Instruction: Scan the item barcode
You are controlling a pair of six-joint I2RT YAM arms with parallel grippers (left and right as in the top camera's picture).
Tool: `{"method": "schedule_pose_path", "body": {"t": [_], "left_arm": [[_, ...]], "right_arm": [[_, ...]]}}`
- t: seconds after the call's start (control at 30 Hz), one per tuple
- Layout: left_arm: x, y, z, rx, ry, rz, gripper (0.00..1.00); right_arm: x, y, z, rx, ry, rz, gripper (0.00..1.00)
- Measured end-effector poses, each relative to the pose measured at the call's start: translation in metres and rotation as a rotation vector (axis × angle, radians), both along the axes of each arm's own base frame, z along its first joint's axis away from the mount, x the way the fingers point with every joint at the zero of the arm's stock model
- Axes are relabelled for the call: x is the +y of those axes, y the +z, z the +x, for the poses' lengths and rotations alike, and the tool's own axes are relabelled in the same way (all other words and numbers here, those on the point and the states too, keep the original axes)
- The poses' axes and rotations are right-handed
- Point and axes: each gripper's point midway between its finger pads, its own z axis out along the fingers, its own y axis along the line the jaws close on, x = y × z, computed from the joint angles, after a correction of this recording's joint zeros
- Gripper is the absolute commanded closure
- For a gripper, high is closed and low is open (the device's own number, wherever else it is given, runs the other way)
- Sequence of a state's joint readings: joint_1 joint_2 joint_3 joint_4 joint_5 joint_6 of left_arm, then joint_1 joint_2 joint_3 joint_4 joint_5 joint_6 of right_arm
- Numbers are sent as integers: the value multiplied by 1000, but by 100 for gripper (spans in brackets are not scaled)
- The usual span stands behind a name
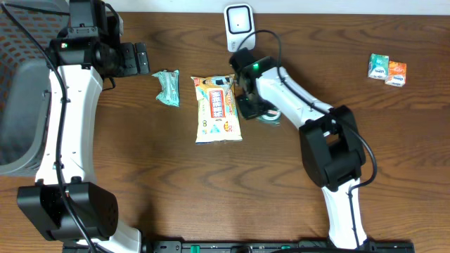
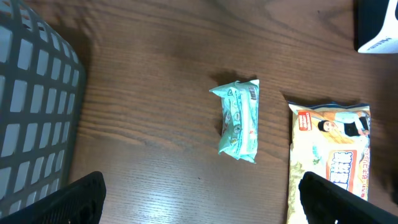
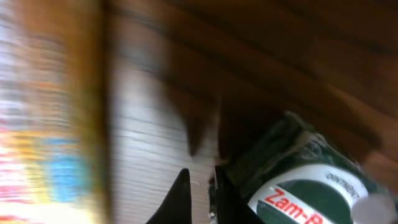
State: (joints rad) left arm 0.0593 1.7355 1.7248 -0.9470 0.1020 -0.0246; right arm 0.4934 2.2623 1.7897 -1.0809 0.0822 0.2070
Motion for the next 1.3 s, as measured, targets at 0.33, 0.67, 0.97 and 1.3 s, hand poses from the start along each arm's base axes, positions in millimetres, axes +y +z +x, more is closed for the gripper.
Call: {"method": "schedule_pose_path", "body": {"t": [0.33,0.67,0.97,1.3], "left_arm": [[0,0,0,0,0,0,2],[0,0,0,0,1,0,2],[0,0,0,0,0,0,2],[0,0,0,0,1,0,2]], "right_arm": [[-67,4,13,-3,-142,-129,44],[33,17,35,-49,8,366,2],[59,24,33,-32,41,520,1],[90,13,28,-60,22,733,18]]}}
